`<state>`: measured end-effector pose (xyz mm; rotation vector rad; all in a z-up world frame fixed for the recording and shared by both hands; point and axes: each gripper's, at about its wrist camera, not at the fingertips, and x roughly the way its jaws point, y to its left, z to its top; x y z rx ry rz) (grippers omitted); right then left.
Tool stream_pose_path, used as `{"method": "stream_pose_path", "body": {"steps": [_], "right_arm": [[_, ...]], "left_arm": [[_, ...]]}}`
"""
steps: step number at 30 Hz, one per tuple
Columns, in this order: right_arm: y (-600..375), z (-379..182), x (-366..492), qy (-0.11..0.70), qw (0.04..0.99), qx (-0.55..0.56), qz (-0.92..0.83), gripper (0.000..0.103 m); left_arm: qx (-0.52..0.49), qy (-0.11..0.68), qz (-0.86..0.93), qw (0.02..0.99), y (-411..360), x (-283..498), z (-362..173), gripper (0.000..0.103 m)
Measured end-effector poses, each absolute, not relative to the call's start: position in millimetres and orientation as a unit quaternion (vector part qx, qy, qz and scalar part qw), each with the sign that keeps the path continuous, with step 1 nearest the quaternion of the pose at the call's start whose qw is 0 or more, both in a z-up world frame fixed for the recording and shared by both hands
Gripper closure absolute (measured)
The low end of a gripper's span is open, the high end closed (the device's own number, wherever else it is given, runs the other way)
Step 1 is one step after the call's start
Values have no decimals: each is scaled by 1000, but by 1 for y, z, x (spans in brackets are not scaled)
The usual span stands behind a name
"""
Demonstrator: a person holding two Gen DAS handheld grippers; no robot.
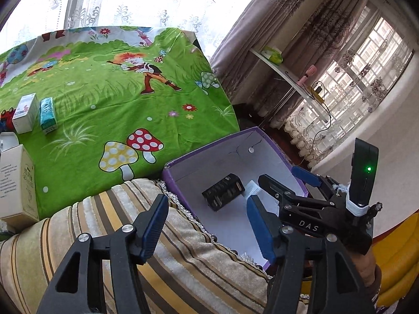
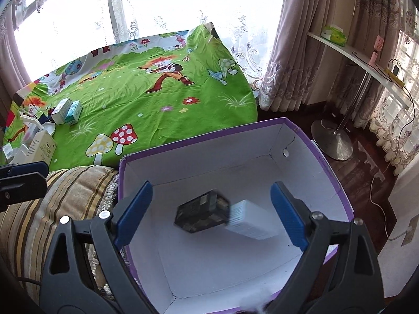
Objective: Organize rigid objects
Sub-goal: 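Carry both boxes into the purple-rimmed storage box and open both tools, then move both open tools back over the box pile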
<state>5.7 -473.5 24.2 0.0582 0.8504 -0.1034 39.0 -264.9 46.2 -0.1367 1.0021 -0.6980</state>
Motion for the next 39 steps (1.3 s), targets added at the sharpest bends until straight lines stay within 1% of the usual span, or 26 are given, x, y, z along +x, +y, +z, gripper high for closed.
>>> {"method": "stream_pose_path", "body": {"steps": [7,17,31,39], "right_arm": [[-453,35,5,410,912,28,-13,10],[-403,49,8,411,910,-12,45,10],[-333,68,15,420,900,-43,108,10],[-291,66,23,429,891,-63,137,10]], "left_arm": [[-46,442,-317,838,-248,30,55,40],[-80,424,-286,856,-194,29,60,40],[-153,406,-184,882,-78,27,55,40],[-194,407,-123,884,-15,27,46,40]]}}
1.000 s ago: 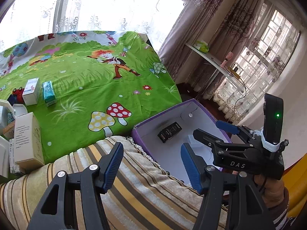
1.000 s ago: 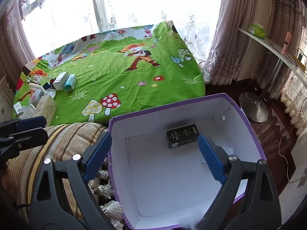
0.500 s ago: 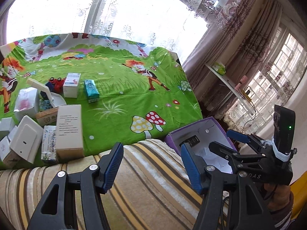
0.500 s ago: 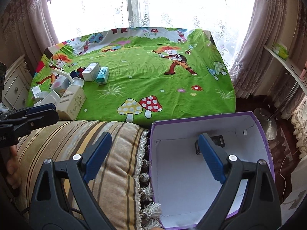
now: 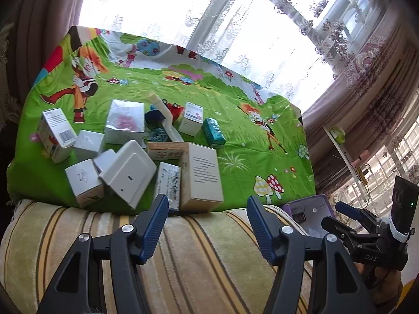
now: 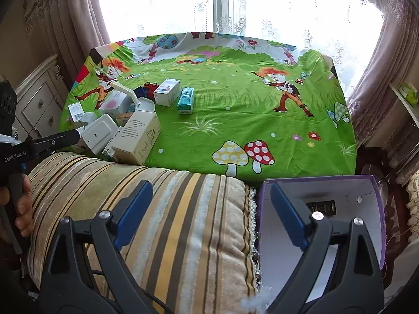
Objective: Organize rigid objects
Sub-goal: 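Move both open tools back over the box pile, then grasp the white barcode box with the left tool while the right tool grasps the tall cream box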
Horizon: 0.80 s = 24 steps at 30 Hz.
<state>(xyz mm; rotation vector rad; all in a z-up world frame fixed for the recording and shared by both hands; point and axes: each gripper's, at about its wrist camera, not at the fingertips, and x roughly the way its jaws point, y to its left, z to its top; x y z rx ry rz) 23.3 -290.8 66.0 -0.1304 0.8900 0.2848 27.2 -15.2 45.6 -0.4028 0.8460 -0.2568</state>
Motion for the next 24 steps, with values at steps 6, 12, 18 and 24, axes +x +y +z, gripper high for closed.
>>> {"method": "stream_pose_path", "body": {"steps": [6,12,18,24], "right_arm": [[-262,64,32,436,884,-75,153,10],[-238,58,44,459,871,-67,163,10],[-207,50,56,472,860,-68,180,10],[-180,35,76,495,848,-55,182,10]], "left_arm": [[-208,417,-96,880,21,30,36,40],[-157,430,-85,885,42,36,35,40],[-95,436,-70,892,68,44,37,40],[-45,436,-66,896,90,55,36,34]]}}
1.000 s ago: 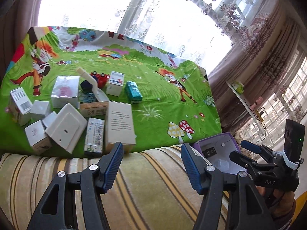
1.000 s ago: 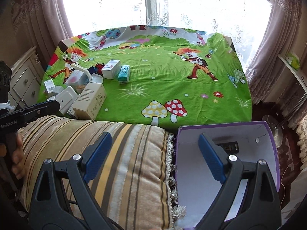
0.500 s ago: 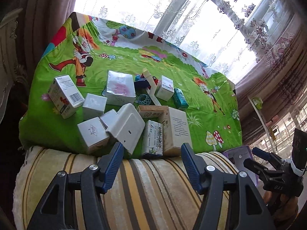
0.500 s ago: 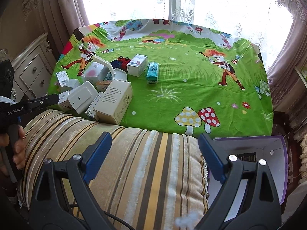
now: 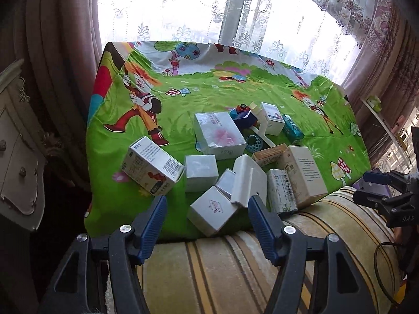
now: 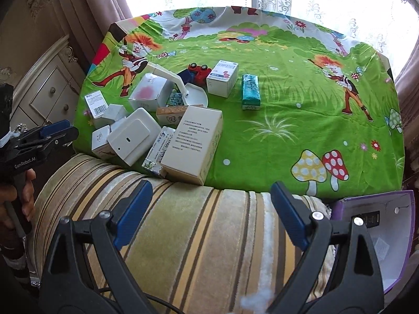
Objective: Organize rigid objects
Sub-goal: 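Grasp the white barcode box with the left tool while the right tool grasps the tall cream box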
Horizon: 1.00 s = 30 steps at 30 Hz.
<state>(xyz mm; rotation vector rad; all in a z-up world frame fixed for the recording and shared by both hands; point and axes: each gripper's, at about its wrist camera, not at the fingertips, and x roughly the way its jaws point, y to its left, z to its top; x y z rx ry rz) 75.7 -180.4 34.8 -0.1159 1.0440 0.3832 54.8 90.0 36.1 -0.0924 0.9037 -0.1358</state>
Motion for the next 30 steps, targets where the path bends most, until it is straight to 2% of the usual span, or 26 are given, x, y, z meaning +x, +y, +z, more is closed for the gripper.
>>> {"method": "stream_pose_path", "body": {"steps": [2,5,14,25,27,29,30], "right_arm": [[-175,29,83,503,844,-48,178,10],[-168,21,96,519,836,-28,174,10],[-148,3,122,539,826,-19,163,10],[-139,-16,149,561,815,-16,146,10],[-138,-18,153,563,814,-19,141,10],[-136,-22,158,565,813,-23,139,11],[-136,-24,160,568,811,-26,137,16]], "left_arm": [[-17,433,-64,899,95,59,36,21],[27,427,-69,901,98,67,36,18],[162,452,-64,875,96,100,10,18],[207,471,-66,855,96,127,-12,18],[208,474,-65,853,95,129,-13,21],[204,477,-72,852,94,129,-14,29],[206,477,-72,852,93,129,-14,29]]}}
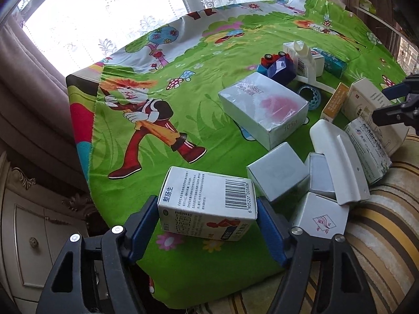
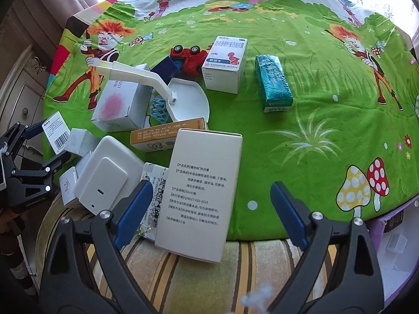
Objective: Organize rigid objects
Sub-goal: 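Grasp the white barcode box with the left tool while the right tool grasps the tall cream box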
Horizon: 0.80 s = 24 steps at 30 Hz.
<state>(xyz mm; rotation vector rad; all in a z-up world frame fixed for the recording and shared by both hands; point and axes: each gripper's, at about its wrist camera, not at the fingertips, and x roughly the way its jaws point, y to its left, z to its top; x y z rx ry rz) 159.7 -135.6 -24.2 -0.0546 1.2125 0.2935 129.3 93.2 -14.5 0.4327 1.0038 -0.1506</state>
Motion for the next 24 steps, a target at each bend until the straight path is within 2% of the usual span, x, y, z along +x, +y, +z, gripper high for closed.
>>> {"method": "stream_pose_path", "body": {"steps": [5,6,17,24], "right_arm": [[-135,-33,164,578,803,-31,138,38],[-135,-34,164,579,803,-34,136,47],[-156,-17,152,547,823,-2,149,47],[-174,-1,133,525,838,-2,151,47]], "left_arm": [[213,474,-69,852,91,128,-13,31],[212,472,-67,853,92,128,-11,31],[187,434,-18,881,95,121,29,31],[137,405,-51,903,65,97,57,31]]}}
